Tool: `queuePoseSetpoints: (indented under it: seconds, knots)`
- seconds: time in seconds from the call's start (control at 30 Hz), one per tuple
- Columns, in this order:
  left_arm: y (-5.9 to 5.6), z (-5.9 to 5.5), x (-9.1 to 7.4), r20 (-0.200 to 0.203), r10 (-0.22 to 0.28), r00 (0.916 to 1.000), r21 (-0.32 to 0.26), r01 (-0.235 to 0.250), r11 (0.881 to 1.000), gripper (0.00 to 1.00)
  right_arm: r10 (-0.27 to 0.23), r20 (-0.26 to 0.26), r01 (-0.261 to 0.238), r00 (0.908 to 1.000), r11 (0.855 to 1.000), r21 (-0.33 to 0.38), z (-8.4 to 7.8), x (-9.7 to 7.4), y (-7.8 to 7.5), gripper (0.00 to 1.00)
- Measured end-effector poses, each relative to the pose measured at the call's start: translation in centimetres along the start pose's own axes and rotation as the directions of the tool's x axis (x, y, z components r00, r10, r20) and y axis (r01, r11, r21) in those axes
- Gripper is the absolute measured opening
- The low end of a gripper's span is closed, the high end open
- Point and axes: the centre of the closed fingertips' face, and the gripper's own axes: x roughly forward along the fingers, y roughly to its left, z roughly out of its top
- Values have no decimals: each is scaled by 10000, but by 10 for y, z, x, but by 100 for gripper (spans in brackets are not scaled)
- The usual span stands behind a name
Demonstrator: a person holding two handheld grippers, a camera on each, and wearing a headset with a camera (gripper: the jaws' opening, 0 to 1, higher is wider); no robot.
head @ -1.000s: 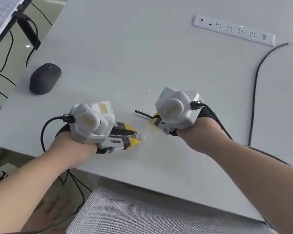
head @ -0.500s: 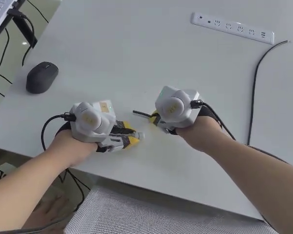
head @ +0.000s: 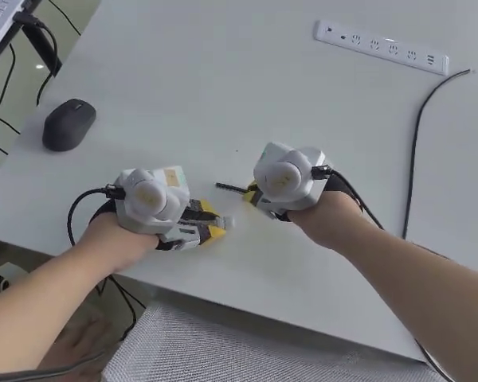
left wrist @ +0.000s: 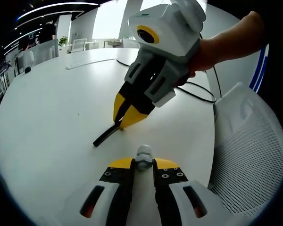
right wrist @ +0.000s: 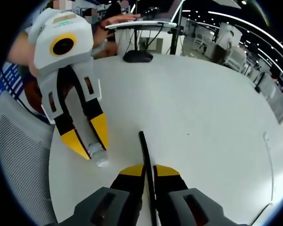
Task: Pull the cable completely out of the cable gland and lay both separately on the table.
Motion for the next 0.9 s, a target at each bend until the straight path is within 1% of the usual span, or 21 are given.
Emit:
queuePoseSetpoints:
  seconds: [0.07,0.1,0.17,0.23,0.3,0.37,0.47,0.53,0.6,0.7,0.73,0.8,0.87,0.9]
  knots:
    - [1,1,0,-18,46,10000,-45,-46,10000,20,-63,7,63,10000,10000,-34,0,0,-2,5]
    - [2,1,0,-1,104,9999,43,-104,9999,21,-89,10,89,10000,9999,-50,0,0,-2,6]
    - [2,1,0,-34,108,9999,18,-108,9999,22,-183,12,184,9998,9997,-169,0,0,-4,8]
    - [1,1,-1,-72,97,9999,29,-96,9999,22,-208,40,209,9998,9998,-75,0,-2,-6,7]
    - [0,0,-1,-118,103,9999,37,-102,9999,22,-276,31,276,9996,9996,-111,0,-3,-7,9]
    - [-3,-1,-3,-98,126,9999,-4,-126,9999,23,-222,104,222,9997,9998,-8,0,-4,-6,10]
    - [-3,-1,-4,-98,174,9998,-6,-174,9998,24,-291,182,289,9994,9995,82,2,-6,-8,14]
    - [-3,-1,-5,-106,210,9997,-22,-210,9998,26,-266,251,262,9993,9995,172,4,-8,-7,14]
    - [-3,-1,-7,-92,274,9996,-30,-274,9996,28,-321,301,317,9990,9994,148,6,-11,-7,16]
    - [-3,1,-12,-23,357,9994,-90,-357,9993,29,-553,499,541,9972,9982,256,8,-18,-11,17]
    - [-3,2,-13,13,426,9991,-69,-425,9991,30,-577,526,556,9969,9976,405,8,-21,-11,18]
    - [-4,4,-16,136,486,9987,-143,-484,9987,31,-631,581,607,9963,9972,429,8,-25,-11,20]
    - [-5,5,-17,179,485,9987,-189,-482,9987,32,-692,609,665,9957,9967,458,7,-31,-11,21]
    - [-7,5,-18,186,497,9986,-177,-494,9986,33,-753,733,716,9945,9960,527,7,-36,-11,22]
